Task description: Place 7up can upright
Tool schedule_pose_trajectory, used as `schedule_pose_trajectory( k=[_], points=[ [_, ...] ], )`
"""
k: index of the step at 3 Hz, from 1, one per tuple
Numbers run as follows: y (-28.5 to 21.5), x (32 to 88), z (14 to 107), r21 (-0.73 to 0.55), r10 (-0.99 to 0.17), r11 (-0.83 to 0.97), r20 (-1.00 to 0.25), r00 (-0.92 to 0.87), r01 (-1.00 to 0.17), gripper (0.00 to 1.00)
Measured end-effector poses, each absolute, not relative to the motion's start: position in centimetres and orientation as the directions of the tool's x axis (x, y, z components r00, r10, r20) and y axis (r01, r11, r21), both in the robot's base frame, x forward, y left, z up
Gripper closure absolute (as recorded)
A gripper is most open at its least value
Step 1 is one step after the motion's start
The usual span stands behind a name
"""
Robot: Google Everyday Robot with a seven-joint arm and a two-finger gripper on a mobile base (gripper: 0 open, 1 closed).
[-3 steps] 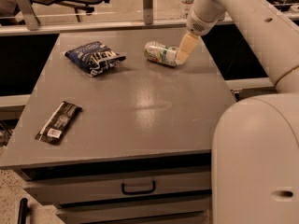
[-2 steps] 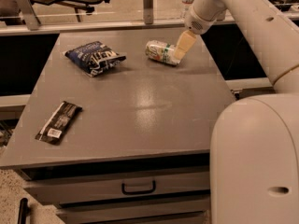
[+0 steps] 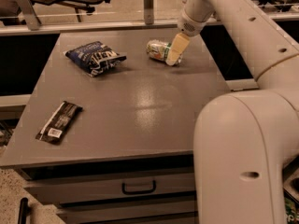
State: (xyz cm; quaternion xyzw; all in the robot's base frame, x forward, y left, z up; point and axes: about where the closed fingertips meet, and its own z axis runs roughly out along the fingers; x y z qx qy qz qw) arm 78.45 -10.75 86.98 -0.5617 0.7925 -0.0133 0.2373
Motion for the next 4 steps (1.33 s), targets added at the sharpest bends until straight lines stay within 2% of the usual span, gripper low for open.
schedule_pose_trajectory(
  k=[1, 2, 4],
  points=[
    [-7.0, 77.7, 86.9, -0.241, -0.931, 0.321, -0.258, -0.258, -0.916, 0.00],
    [-5.5, 76.8, 88.3, -0.241, -0.943, 0.301, -0.220, -0.250, -0.923, 0.00],
    [-2.5, 75.1, 90.2, -0.291, -0.966, 0.258, -0.089, -0.243, -0.921, 0.00]
  ],
)
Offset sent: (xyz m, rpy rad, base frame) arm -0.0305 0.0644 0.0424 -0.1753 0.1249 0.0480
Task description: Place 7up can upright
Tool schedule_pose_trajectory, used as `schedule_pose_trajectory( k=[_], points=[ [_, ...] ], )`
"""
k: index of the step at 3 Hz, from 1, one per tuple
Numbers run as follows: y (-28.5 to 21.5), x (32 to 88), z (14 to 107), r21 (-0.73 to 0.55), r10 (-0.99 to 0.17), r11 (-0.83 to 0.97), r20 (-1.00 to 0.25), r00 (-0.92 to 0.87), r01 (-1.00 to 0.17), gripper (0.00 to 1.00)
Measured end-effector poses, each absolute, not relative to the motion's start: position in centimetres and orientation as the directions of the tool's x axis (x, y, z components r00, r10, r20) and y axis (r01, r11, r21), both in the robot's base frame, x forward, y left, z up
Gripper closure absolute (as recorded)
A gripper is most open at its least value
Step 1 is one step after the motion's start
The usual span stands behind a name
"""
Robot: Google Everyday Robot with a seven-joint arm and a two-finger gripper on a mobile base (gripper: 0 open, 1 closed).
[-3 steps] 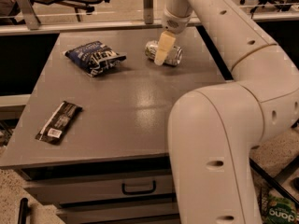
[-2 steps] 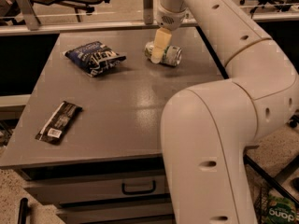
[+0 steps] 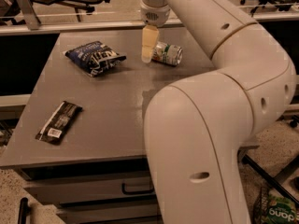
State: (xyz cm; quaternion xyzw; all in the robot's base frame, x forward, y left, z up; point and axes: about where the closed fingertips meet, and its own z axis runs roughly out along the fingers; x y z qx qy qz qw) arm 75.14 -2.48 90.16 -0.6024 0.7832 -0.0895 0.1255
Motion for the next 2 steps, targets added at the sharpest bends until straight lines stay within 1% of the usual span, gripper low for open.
schedule_pose_trajectory(
  k=[1, 2],
  points=[
    [-3.0, 75.2, 88.8, -0.289, -0.958, 0.285, -0.045, -0.285, -0.914, 0.00],
    [-3.9, 75.7, 87.6, -0.284, -0.943, 0.330, -0.052, -0.329, -0.900, 0.00]
  ],
)
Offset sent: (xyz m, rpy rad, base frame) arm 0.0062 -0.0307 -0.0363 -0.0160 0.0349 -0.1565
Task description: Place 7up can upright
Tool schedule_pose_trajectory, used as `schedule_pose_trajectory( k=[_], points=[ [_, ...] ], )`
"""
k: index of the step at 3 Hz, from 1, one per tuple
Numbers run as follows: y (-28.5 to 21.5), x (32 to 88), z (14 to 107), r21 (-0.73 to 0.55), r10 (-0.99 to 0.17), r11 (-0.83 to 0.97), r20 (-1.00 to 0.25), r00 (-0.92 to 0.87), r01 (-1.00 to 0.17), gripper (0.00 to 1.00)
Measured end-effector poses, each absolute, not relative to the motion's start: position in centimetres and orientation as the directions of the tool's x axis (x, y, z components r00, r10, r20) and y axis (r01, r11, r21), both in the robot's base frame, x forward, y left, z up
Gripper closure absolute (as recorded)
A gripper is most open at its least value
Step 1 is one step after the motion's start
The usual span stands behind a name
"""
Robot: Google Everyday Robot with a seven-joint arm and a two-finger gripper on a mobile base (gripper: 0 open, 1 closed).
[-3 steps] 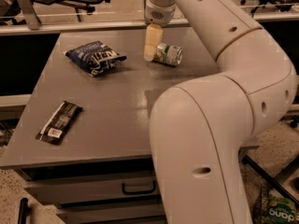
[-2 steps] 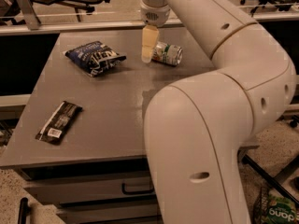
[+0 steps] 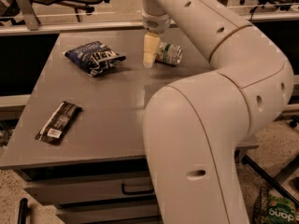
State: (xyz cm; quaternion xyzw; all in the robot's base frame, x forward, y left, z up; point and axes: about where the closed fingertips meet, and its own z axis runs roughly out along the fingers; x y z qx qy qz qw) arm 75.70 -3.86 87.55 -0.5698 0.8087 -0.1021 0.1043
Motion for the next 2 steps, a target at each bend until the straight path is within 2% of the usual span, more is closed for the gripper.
schedule_pose_trajectory(
  k=[2],
  points=[
    [-5.07, 76.89, 86.26, -0.277, -0.923, 0.385, -0.100, -0.372, -0.880, 0.00]
  ],
)
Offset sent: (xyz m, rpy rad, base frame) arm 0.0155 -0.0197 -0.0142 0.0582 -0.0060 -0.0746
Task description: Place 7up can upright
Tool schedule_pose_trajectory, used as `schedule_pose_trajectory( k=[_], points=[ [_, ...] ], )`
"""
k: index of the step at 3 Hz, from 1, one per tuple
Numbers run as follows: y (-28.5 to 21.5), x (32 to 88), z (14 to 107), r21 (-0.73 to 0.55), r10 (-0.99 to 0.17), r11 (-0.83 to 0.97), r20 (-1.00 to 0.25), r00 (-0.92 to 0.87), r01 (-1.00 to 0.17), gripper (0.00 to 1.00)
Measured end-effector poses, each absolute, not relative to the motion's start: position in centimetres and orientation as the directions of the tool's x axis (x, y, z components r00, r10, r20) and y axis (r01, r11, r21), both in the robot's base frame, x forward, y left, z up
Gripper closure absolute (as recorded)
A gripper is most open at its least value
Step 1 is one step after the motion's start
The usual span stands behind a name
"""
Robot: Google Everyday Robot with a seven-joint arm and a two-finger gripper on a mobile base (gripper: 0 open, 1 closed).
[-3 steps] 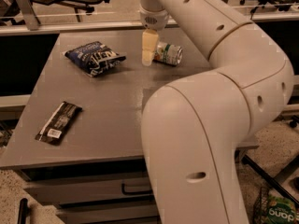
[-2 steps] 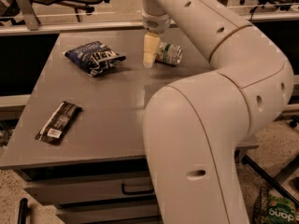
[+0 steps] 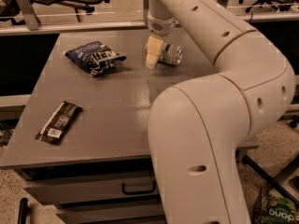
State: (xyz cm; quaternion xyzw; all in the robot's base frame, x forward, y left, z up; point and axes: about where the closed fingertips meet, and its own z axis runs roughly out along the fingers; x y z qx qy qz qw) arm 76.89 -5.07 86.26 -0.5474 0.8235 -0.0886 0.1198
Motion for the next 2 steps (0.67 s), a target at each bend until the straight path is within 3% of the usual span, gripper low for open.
schedule_pose_trajectory(
  k=[2],
  points=[
    [-4.27, 77.64, 84.63, -0.256, -0.921, 0.388, -0.091, -0.378, -0.885, 0.00]
  ],
)
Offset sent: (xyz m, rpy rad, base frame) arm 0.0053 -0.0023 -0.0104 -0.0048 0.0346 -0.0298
